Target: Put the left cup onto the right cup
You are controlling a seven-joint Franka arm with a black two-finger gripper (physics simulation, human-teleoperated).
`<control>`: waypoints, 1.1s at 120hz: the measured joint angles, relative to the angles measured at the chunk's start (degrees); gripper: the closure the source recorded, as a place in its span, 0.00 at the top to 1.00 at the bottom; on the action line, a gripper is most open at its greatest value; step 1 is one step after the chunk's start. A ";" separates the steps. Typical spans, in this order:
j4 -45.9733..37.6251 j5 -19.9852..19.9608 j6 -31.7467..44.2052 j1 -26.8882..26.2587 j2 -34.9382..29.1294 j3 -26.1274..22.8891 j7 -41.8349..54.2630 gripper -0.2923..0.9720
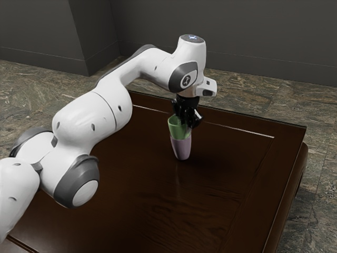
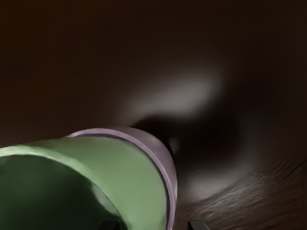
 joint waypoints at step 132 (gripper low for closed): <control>-54.79 6.08 -1.61 -8.08 -57.14 -2.65 -2.58 0.75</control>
